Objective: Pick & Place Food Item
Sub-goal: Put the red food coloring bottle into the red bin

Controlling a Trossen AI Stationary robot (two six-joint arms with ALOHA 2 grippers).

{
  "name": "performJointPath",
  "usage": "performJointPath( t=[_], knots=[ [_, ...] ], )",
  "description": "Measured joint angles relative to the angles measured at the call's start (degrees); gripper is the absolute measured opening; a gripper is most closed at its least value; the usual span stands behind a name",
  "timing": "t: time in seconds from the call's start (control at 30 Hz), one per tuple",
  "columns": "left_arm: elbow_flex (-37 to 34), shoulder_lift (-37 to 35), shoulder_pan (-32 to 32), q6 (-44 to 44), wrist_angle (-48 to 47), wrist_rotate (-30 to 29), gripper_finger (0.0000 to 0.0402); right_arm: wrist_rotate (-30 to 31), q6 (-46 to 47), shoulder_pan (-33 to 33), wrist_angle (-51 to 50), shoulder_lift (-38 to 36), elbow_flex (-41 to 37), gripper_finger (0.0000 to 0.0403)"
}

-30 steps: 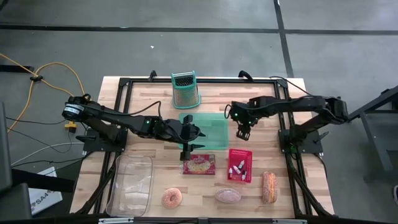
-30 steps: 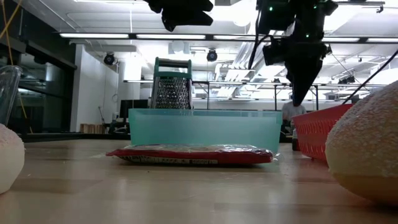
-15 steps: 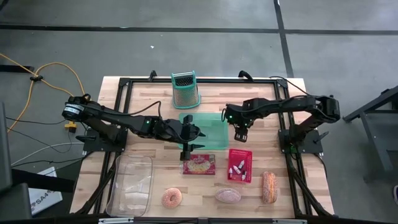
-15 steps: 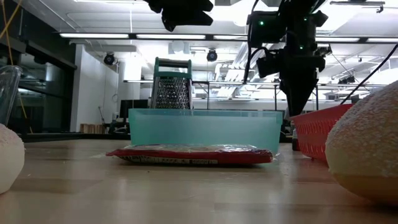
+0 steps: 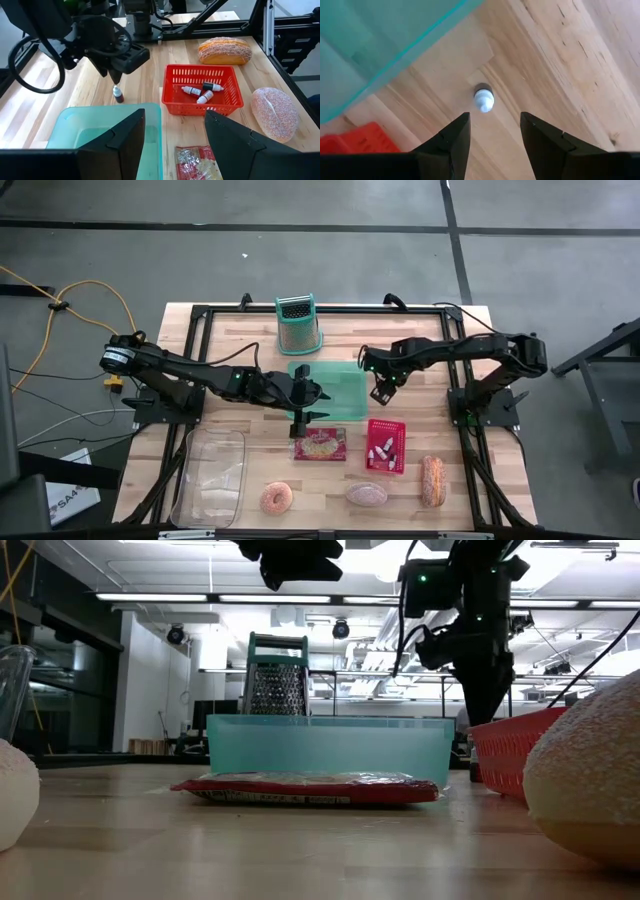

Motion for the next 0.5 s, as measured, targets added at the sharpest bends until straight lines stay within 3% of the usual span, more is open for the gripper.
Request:
performJointPath(
  t=[0.5],
  knots=[
    [0.0, 0.0, 0.0, 0.0, 0.0, 0.0, 0.0198, -0.1, 1.3, 1.4, 2.7, 6.8, 0.0, 0.0161]
  ],
)
